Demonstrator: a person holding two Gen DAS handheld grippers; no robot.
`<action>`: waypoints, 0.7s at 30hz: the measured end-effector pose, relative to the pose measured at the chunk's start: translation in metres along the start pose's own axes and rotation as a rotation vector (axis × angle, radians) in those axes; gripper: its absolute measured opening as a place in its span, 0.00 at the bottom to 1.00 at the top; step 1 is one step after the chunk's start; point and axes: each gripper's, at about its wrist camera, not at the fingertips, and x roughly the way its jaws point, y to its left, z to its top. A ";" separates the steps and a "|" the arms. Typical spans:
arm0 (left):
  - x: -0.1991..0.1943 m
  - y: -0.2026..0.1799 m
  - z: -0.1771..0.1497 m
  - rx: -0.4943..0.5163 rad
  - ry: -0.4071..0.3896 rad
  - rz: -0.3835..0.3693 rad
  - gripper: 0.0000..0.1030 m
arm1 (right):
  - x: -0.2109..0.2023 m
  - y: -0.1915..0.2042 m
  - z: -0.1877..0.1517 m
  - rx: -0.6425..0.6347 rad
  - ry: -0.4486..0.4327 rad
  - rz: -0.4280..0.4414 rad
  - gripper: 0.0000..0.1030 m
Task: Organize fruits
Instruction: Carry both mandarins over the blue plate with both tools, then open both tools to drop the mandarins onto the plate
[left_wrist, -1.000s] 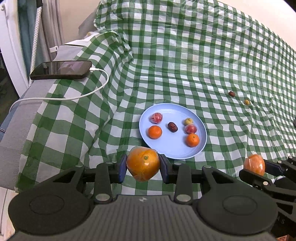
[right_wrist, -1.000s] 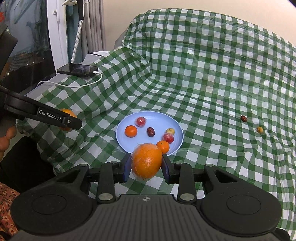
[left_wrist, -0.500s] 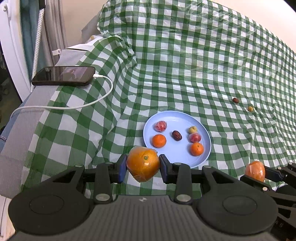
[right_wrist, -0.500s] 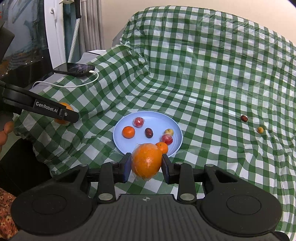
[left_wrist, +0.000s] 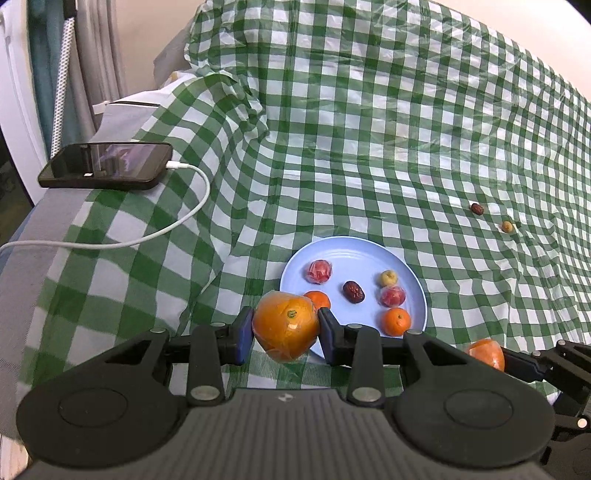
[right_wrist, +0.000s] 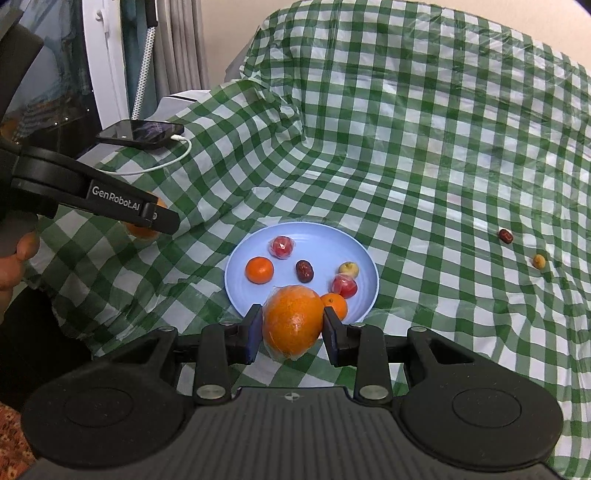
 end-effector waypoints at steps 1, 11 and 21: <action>0.004 0.000 0.001 0.003 0.004 0.002 0.39 | 0.004 -0.001 0.001 0.002 0.004 0.000 0.34; 0.051 -0.004 0.015 0.013 0.058 -0.004 0.39 | 0.050 -0.014 0.011 0.022 0.055 -0.009 0.34; 0.107 -0.016 0.032 0.075 0.099 -0.020 0.39 | 0.105 -0.026 0.020 0.020 0.106 -0.010 0.35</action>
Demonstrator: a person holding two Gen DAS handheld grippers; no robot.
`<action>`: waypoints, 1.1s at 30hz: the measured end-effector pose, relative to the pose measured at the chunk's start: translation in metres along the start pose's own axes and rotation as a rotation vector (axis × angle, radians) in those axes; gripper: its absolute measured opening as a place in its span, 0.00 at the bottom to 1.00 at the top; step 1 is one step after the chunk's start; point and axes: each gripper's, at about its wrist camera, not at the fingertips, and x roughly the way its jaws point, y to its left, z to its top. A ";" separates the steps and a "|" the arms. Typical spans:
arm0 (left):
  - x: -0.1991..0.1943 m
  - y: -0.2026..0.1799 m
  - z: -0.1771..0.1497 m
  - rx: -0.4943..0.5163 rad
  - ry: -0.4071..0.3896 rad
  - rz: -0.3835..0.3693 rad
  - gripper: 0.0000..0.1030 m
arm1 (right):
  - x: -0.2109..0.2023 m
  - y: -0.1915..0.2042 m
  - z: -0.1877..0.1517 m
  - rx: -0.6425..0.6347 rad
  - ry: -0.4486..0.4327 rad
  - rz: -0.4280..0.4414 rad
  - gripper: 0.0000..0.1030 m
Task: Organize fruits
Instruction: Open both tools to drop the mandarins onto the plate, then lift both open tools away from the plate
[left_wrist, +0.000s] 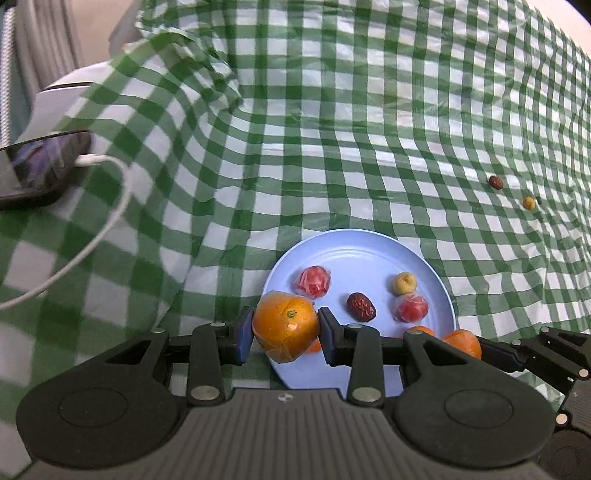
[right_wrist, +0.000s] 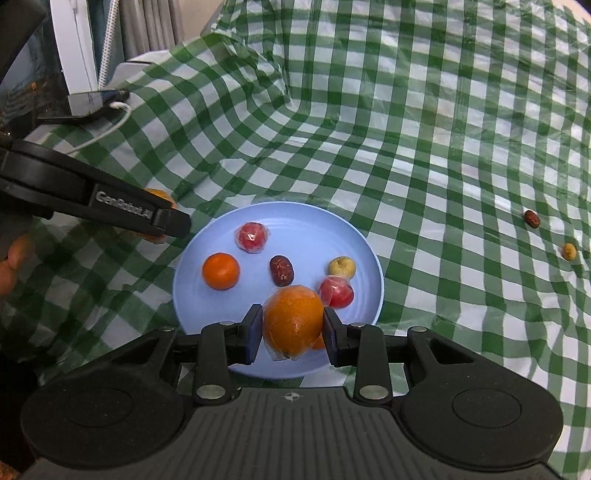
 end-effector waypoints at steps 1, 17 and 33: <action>0.006 -0.001 0.001 0.004 0.007 0.005 0.39 | 0.005 -0.001 0.001 -0.002 0.006 0.001 0.35; 0.019 -0.003 0.007 0.047 -0.047 -0.071 1.00 | 0.026 0.005 0.015 -0.113 0.036 -0.025 0.83; -0.076 0.011 -0.082 -0.106 0.052 0.042 1.00 | -0.075 0.026 -0.028 0.032 0.051 -0.040 0.99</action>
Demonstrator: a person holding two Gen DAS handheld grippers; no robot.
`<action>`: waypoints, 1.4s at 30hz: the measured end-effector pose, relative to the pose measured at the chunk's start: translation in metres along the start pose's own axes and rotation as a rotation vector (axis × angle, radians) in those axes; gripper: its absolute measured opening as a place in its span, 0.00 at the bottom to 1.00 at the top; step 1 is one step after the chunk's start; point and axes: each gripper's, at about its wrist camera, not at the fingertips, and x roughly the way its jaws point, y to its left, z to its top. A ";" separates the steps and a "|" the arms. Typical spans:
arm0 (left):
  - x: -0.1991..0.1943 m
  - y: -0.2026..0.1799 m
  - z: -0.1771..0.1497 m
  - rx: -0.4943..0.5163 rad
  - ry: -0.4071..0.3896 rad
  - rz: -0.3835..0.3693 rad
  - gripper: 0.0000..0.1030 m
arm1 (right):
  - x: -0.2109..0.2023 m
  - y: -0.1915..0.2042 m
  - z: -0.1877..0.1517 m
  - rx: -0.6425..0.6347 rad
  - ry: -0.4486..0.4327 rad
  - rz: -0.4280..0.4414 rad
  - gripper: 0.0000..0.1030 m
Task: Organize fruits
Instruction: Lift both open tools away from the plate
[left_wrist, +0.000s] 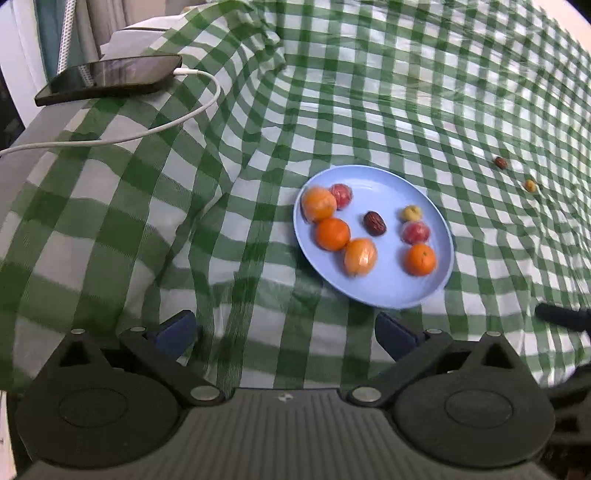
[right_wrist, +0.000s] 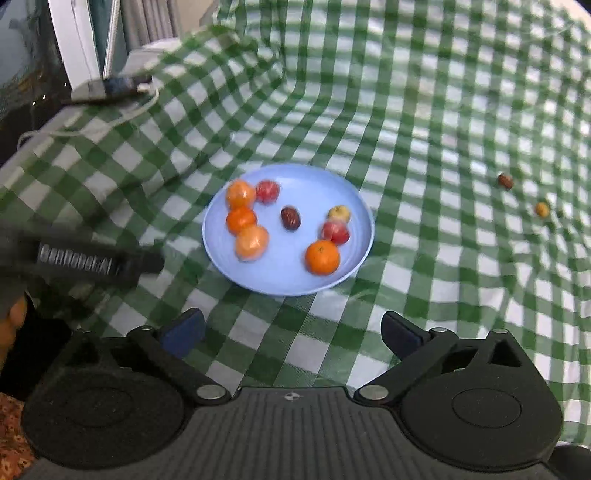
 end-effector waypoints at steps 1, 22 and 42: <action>-0.004 -0.001 0.000 0.015 -0.014 0.005 1.00 | -0.004 0.000 0.000 0.003 -0.014 -0.004 0.99; -0.062 -0.019 -0.012 0.054 -0.165 0.006 1.00 | -0.053 0.007 -0.014 -0.010 -0.127 -0.021 0.99; -0.065 -0.020 -0.011 0.063 -0.172 0.004 1.00 | -0.056 0.003 -0.015 -0.005 -0.129 -0.022 0.99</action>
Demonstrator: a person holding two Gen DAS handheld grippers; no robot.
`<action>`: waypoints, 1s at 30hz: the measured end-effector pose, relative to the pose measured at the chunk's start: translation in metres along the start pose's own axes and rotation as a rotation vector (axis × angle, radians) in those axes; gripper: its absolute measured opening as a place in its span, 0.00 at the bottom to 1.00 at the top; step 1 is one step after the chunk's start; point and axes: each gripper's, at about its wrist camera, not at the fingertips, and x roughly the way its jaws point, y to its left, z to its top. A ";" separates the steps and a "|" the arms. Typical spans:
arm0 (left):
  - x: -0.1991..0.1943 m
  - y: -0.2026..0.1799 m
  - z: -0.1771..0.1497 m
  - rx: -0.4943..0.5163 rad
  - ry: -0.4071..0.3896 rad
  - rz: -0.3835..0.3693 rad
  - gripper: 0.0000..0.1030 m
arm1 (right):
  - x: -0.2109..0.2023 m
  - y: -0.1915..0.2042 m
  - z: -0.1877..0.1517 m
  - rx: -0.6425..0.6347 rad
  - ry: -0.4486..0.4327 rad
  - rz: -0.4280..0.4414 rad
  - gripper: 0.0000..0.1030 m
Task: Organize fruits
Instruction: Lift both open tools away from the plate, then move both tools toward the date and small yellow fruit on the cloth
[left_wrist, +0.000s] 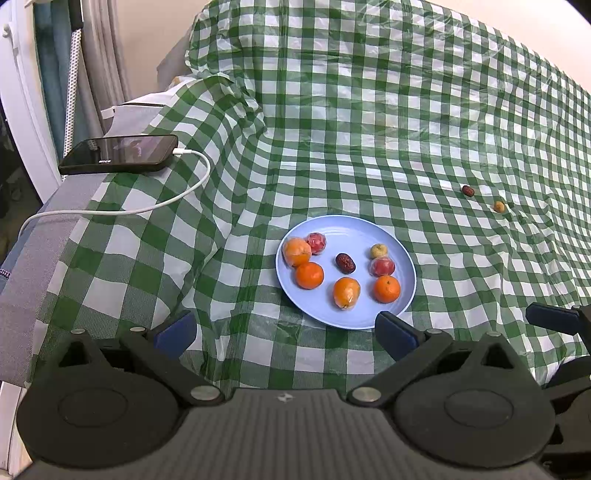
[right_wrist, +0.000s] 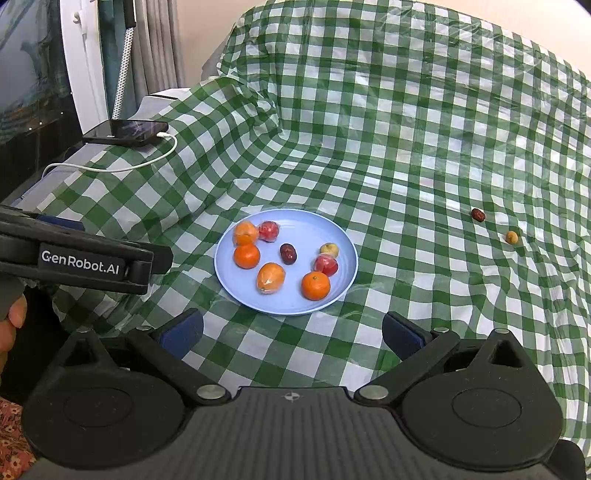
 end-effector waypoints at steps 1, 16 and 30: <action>0.000 0.000 0.000 0.001 0.000 0.000 1.00 | 0.000 0.000 0.000 0.001 0.000 -0.001 0.99; 0.004 -0.003 0.001 0.018 0.007 0.004 1.00 | 0.005 -0.004 0.002 0.035 0.002 -0.012 0.99; 0.013 -0.006 0.006 0.033 0.023 0.011 1.00 | 0.013 -0.016 0.002 0.091 0.004 -0.029 0.99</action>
